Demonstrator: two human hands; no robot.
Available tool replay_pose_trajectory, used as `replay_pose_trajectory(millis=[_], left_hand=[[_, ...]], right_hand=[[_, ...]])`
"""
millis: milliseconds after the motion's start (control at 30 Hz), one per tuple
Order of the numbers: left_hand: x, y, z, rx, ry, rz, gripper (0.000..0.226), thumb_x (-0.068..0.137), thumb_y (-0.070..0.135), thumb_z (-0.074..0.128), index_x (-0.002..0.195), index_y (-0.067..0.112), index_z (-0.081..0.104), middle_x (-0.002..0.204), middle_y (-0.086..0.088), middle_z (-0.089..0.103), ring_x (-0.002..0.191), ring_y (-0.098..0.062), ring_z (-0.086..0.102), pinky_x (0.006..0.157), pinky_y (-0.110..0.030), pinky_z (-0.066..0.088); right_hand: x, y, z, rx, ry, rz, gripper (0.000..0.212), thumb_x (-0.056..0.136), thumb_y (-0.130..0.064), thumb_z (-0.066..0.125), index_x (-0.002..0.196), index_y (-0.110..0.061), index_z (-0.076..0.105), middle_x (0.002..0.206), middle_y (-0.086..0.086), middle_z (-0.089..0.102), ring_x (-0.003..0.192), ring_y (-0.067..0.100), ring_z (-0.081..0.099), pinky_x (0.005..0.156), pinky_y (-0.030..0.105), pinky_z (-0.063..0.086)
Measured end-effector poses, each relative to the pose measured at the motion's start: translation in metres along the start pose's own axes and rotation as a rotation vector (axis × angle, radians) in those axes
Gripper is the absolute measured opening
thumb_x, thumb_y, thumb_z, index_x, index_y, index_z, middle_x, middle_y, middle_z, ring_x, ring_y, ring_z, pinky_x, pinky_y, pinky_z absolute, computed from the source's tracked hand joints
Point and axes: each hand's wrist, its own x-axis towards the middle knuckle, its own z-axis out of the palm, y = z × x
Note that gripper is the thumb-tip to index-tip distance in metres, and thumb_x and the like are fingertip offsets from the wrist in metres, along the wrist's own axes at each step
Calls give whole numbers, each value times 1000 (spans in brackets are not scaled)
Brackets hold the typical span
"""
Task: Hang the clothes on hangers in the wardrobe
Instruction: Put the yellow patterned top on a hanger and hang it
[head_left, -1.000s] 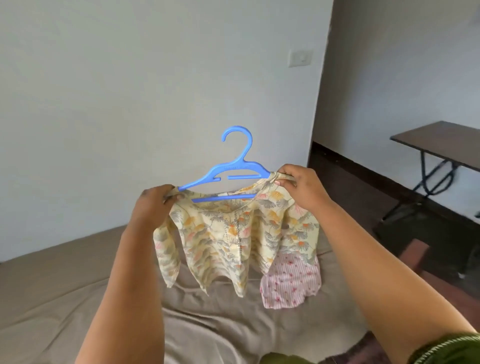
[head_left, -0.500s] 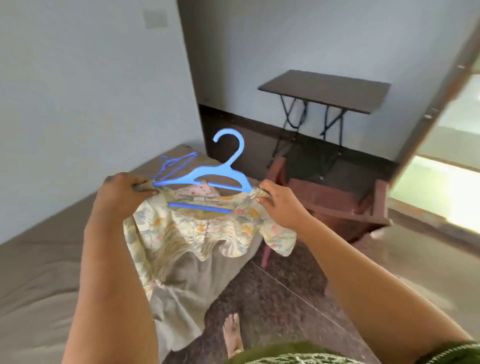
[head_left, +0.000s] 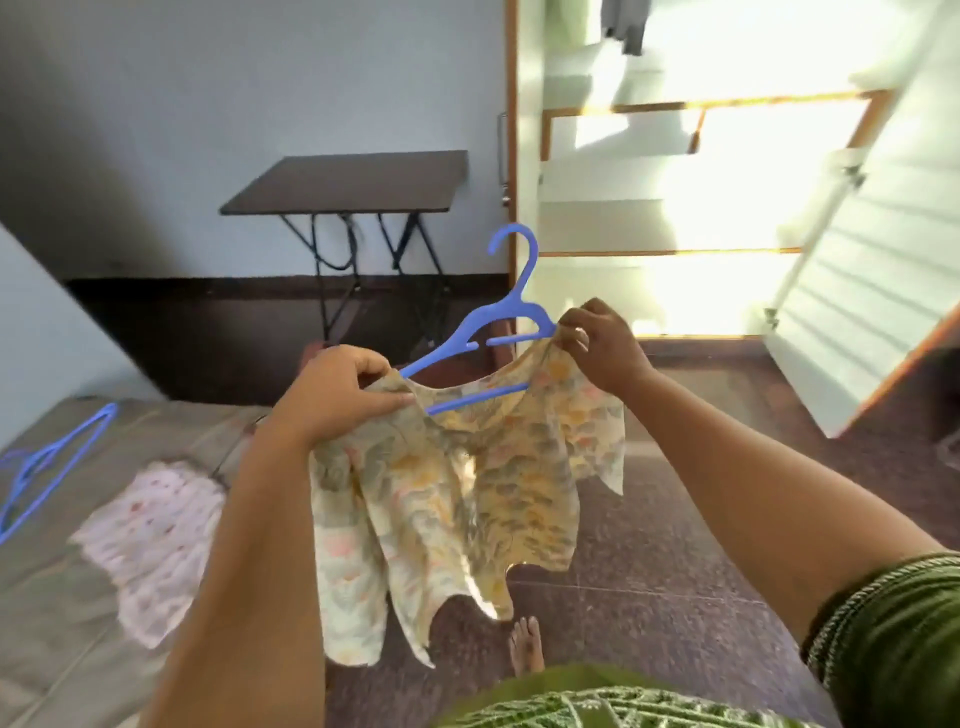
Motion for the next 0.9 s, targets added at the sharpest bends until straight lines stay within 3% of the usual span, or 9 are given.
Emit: replay_pose_trajectory(millis=[67, 133, 233, 400, 533, 633, 767, 900], left_hand=[[36, 26, 15, -56, 11, 37, 16, 79, 23, 78, 68, 19, 67, 47, 12, 52, 44, -1, 44, 47, -11, 35], [75, 48, 29, -63, 26, 76, 18, 81, 24, 75, 69, 17, 65, 49, 9, 49, 45, -3, 42, 45, -13, 32], [137, 77, 42, -63, 62, 130, 28, 84, 28, 72, 70, 9, 57, 58, -1, 49, 53, -12, 42, 51, -25, 32], [268, 141, 48, -46, 117, 227, 42, 88, 29, 68, 63, 14, 39, 58, 0, 38, 55, -16, 38, 52, -32, 26], [373, 193, 49, -73, 129, 232, 34, 88, 34, 67, 71, 11, 49, 69, -6, 48, 68, -26, 55, 53, -36, 49], [440, 235, 60, -212, 129, 274, 29, 88, 30, 68, 66, 19, 53, 67, -1, 52, 63, -21, 57, 45, -28, 48], [531, 284, 92, -172, 191, 291, 40, 88, 29, 66, 56, 20, 43, 62, 8, 46, 71, -21, 46, 61, -29, 32], [625, 328, 128, -257, 247, 267, 32, 88, 26, 65, 63, 19, 46, 63, 9, 51, 64, -19, 50, 58, -28, 33]], right_hand=[[22, 31, -18, -97, 70, 75, 9, 82, -2, 65, 88, -4, 71, 88, 6, 53, 89, 30, 52, 85, 38, 42], [48, 61, -32, -93, 129, 172, 12, 86, -8, 62, 95, -6, 70, 96, 13, 54, 88, 29, 54, 81, 37, 46], [97, 96, -50, -19, 209, 227, 16, 87, -8, 57, 101, -6, 66, 95, 12, 56, 78, 29, 59, 73, 34, 48], [201, 165, -82, -14, 334, 279, 30, 85, -10, 60, 114, -10, 59, 101, 5, 56, 92, 24, 60, 78, 28, 44], [281, 209, -107, 22, 436, 321, 42, 88, -14, 57, 129, -9, 51, 116, 12, 57, 109, 28, 55, 90, 32, 44], [331, 243, -131, 83, 446, 397, 57, 86, -12, 60, 140, -8, 41, 126, 9, 52, 113, 22, 52, 88, 23, 40], [391, 303, -160, 157, 481, 369, 36, 83, -11, 62, 118, -12, 53, 104, 3, 62, 91, 21, 61, 70, 24, 43], [452, 380, -189, 182, 377, 411, 53, 88, -15, 62, 137, -11, 43, 124, 6, 58, 113, 25, 58, 88, 31, 47]])
